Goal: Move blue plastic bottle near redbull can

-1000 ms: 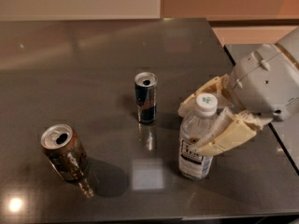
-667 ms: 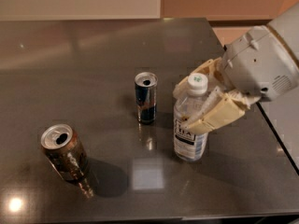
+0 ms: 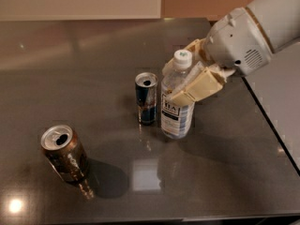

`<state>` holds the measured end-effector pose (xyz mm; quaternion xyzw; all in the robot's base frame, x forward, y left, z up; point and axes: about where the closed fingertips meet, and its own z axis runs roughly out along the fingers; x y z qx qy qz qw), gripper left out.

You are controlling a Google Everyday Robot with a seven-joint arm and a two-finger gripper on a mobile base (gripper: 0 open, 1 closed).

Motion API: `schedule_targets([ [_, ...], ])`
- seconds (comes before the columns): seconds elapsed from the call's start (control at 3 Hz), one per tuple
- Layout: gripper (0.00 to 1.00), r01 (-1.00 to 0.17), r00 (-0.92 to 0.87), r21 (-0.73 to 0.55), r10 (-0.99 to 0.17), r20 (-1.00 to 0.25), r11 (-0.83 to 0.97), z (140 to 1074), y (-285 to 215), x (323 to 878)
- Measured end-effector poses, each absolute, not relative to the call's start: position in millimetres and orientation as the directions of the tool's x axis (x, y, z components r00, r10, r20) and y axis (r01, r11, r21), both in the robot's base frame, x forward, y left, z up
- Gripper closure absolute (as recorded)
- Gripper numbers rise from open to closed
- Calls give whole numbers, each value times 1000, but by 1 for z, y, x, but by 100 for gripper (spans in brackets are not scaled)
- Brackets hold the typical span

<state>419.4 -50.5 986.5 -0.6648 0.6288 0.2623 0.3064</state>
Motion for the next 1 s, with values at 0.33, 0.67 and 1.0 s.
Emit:
schedule_targets([
  [0.33,100,-998,39,-56,-662,-749,4,977,-51,438],
  [0.67,100,-999,11,-40,-653,-757,29,964,-55,453],
  [1.0,84,-998,3,-44,-636,-772,49,955,-59,462],
])
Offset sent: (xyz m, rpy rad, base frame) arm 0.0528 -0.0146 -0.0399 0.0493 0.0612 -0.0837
